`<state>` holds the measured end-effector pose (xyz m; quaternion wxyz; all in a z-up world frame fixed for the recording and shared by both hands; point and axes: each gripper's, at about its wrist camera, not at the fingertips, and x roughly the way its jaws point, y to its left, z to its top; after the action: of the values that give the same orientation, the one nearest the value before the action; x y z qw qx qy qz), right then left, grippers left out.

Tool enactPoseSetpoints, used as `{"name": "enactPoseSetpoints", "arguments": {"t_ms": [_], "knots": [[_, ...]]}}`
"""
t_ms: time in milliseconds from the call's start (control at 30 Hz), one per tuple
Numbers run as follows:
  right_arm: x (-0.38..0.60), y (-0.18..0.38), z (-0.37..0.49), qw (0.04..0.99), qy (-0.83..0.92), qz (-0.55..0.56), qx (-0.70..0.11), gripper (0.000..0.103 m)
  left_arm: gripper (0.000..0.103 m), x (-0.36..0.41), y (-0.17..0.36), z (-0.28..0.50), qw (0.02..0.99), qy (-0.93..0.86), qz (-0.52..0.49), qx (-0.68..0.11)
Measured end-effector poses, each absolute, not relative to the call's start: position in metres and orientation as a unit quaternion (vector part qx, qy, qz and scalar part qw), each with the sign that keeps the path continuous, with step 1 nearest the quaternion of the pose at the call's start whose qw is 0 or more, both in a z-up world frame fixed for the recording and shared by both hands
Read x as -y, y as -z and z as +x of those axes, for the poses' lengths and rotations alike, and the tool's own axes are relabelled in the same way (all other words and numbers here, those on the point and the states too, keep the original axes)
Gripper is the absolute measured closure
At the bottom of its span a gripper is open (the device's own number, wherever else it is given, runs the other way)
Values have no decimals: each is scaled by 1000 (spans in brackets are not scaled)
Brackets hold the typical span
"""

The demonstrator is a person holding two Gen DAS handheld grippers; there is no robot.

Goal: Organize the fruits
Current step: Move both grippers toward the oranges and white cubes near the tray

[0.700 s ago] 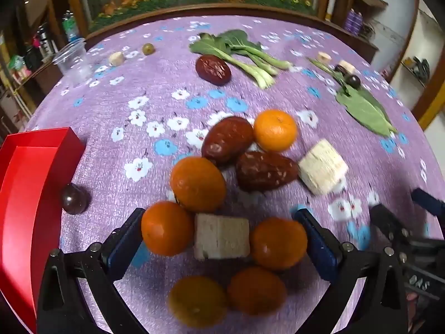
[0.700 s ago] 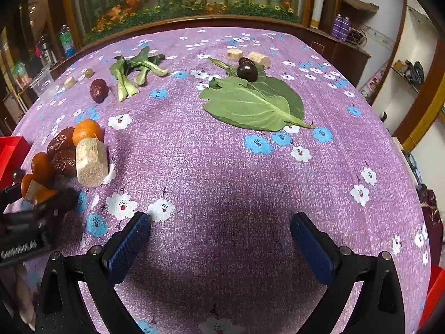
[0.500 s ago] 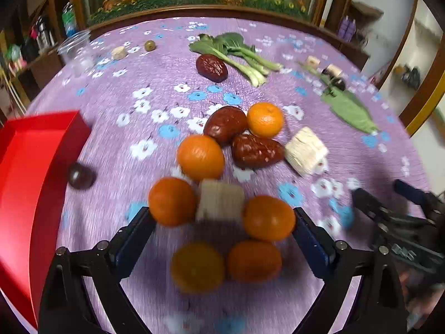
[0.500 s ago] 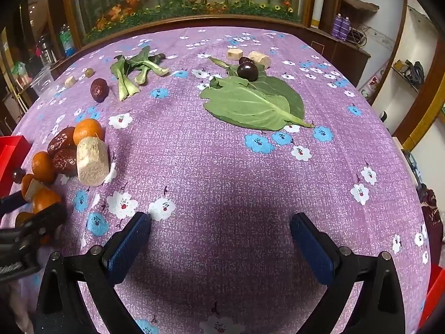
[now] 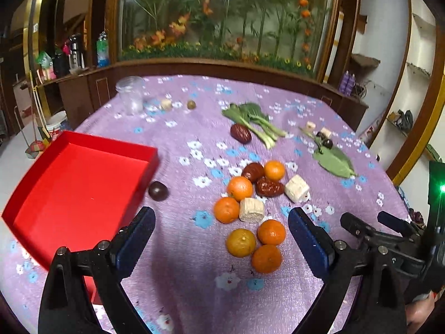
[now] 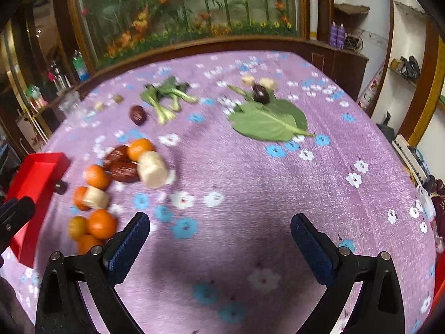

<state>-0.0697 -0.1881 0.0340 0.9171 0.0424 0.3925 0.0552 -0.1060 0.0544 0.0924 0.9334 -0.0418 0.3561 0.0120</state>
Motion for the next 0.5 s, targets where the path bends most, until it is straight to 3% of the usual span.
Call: {"name": "enactPoseSetpoints", "arguments": {"t_ms": [300,500], "knots": [[161,-66,-100,937,-66,15,-342,0,7,-51,-110,-132,944,-23,-13,-329],[147,-87,-123,967,-72,-6,-244,0,7,-59,-112,-139,946,-34,-13,-322]]}}
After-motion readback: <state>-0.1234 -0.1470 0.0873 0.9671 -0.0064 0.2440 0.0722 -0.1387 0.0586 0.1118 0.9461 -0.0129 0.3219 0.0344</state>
